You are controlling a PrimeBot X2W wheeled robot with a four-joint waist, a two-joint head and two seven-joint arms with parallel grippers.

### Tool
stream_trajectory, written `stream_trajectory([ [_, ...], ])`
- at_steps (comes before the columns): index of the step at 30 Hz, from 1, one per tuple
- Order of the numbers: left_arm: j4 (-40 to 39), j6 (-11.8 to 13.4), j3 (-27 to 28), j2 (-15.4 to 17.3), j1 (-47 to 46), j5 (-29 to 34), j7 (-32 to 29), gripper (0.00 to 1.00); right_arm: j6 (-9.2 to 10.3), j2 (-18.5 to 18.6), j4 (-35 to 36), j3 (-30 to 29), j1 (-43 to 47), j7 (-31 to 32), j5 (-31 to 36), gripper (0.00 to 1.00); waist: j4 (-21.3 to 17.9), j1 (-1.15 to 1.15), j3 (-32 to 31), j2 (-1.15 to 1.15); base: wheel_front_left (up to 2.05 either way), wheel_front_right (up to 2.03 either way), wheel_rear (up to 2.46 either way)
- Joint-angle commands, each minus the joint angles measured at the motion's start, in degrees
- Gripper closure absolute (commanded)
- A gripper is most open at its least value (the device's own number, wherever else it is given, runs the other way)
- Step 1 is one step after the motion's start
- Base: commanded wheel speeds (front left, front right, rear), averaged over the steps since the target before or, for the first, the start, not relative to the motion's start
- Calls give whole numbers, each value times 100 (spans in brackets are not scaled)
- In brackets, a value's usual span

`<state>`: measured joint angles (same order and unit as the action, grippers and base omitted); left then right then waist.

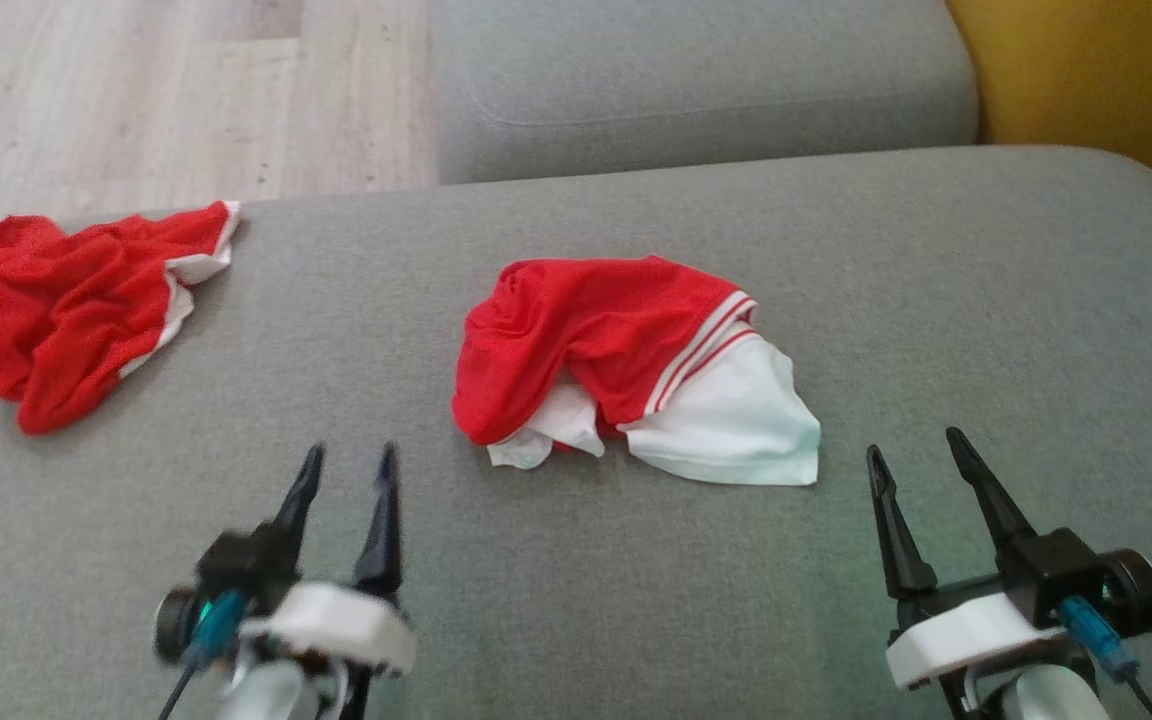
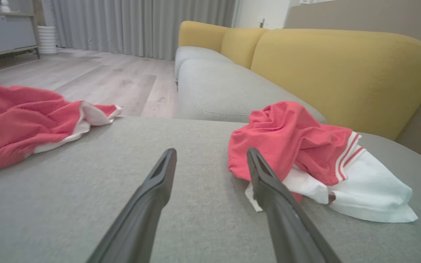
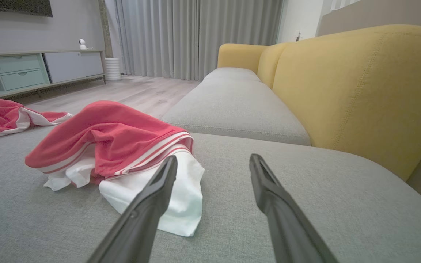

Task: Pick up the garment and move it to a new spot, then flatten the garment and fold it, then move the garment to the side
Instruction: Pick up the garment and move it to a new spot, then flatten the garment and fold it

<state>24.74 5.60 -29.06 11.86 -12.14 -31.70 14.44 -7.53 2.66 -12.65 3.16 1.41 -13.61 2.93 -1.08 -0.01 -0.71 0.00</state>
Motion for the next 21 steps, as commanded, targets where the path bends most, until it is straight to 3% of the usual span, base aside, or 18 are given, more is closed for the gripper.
stream_trajectory([
  [1,-357,79,355,156,-33,41,55,0,4,21,222,113,-133,0,-45,0,57,1,-41,0,0,0,0],
  [8,-1163,348,892,102,1043,122,55,0,4,21,178,87,17,-19,-130,0,187,1,-98,0,0,0,0],
  [21,-1398,346,1021,74,1595,288,55,0,4,21,48,165,89,-52,-173,0,255,1,-114,0,0,0,0],
])
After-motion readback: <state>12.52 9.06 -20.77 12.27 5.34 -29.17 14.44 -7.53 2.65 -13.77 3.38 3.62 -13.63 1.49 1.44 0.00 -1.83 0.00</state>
